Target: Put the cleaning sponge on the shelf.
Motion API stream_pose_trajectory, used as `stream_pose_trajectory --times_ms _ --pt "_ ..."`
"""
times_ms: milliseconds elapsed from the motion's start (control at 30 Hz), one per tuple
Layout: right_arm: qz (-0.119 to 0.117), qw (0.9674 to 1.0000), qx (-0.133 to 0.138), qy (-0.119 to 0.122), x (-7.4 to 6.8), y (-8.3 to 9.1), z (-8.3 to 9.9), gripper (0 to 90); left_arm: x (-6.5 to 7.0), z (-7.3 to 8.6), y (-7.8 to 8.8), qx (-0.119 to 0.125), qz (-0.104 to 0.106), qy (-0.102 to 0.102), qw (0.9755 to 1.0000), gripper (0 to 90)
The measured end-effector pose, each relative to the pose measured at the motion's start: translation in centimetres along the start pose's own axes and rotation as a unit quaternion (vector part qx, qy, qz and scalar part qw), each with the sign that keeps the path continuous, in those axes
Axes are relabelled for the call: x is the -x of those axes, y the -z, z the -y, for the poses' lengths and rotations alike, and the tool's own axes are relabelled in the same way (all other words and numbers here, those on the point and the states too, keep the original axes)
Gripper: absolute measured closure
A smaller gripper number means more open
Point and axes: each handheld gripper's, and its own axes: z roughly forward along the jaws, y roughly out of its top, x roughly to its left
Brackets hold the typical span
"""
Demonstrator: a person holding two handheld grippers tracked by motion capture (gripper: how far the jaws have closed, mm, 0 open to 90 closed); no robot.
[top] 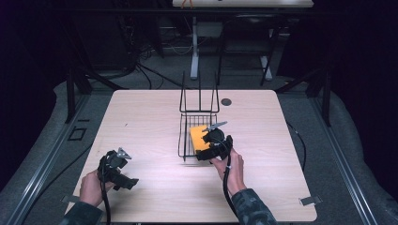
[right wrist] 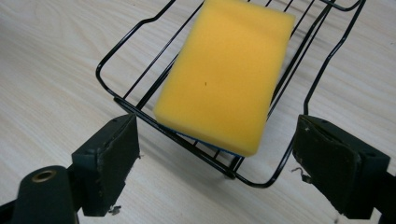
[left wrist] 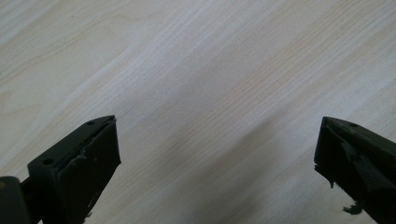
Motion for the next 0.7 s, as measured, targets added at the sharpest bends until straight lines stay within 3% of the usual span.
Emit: stream_pose_trajectory --times_ms 167,400,700 --pt "-0.002 0.9999 0.006 0.008 -0.1 1.2 0.3 13.8 -0.1 0.0 0.0 0.0 0.0 0.001 1.0 0.3" --pt "0.004 0.9993 0.024 0.03 -0.1 4.3 1.3 12.6 0.0 0.0 0.0 0.002 0.0 0.001 1.0 0.3" --pt "0.013 0.9991 0.031 0.028 0.9 7.6 3.7 7.5 0.1 0.0 0.0 0.002 0.001 0.001 1.0 0.3"
